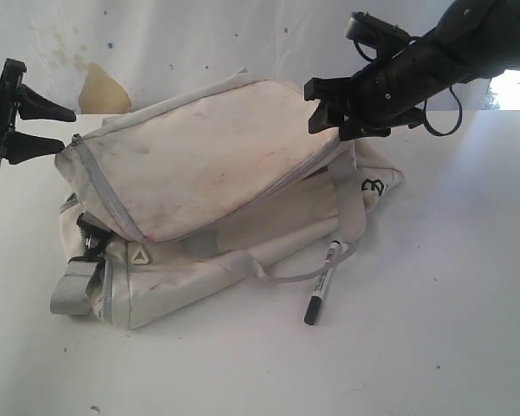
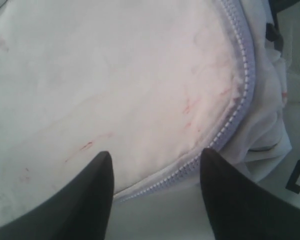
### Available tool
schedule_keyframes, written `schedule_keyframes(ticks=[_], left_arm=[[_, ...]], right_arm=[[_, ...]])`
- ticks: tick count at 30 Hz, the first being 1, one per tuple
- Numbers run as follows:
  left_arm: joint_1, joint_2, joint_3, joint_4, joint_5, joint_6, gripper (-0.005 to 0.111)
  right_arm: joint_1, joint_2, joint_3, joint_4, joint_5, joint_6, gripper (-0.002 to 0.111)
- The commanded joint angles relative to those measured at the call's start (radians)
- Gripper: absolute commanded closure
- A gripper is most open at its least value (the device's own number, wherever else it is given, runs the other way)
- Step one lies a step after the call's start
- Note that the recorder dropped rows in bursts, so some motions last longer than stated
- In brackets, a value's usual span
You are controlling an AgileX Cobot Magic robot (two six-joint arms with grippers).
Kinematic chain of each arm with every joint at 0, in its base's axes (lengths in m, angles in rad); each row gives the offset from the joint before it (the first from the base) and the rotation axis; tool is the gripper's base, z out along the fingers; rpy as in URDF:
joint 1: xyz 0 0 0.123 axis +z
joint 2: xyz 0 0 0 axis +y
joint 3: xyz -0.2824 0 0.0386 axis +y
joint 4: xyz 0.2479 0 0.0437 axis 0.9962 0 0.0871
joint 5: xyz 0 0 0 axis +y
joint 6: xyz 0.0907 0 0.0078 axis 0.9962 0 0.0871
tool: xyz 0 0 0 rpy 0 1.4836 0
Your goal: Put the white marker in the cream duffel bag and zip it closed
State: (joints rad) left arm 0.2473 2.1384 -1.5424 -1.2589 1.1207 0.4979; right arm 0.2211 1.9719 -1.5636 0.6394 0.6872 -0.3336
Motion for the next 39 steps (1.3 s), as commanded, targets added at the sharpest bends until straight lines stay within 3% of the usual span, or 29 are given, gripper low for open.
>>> schedule_keyframes(ticks=[1, 5, 10, 15, 20, 26, 28, 32, 39], left_arm=[[-0.010, -0.037, -0.051, 0.130, -0.035, 0.007, 0.050], [-0.045, -0.039, -0.107, 0.211, -0.021, -0.062, 0.050], [-0.116, -0.039, -0.176, 0.440, -0.053, -0.167, 0.050], [-0.163, -0.039, -0.228, 0.479, -0.111, -0.206, 0.050], [-0.192, -0.037, -0.237, 0.723, -0.145, -0.399, 0.056], [-0.221, -0.033, -0.237, 0.633, -0.126, -0.387, 0.056], [-0.233, -0.026, -0.233, 0.645, -0.144, -0.387, 0.064], [-0.235, -0.017, -0.233, 0.639, -0.167, -0.379, 0.105], [-0.233, -0.017, -0.257, 0.643, -0.156, -0.311, 0.107]], right_arm=[[-0.006, -0.007, 0.001, -0.007, -0.008, -0.003, 0.059], [-0.006, -0.007, 0.001, -0.007, -0.014, -0.003, 0.059], [-0.006, -0.007, 0.001, -0.007, -0.014, -0.003, 0.059], [-0.006, -0.007, 0.001, -0.007, -0.014, -0.003, 0.059], [-0.006, -0.007, 0.001, -0.007, -0.018, -0.003, 0.059], [-0.006, -0.007, 0.001, -0.007, -0.032, -0.003, 0.059], [-0.006, -0.007, 0.001, -0.007, -0.032, -0.003, 0.059], [-0.006, -0.007, 0.001, -0.007, -0.021, -0.003, 0.059], [-0.006, -0.007, 0.001, -0.009, -0.021, -0.003, 0.059]])
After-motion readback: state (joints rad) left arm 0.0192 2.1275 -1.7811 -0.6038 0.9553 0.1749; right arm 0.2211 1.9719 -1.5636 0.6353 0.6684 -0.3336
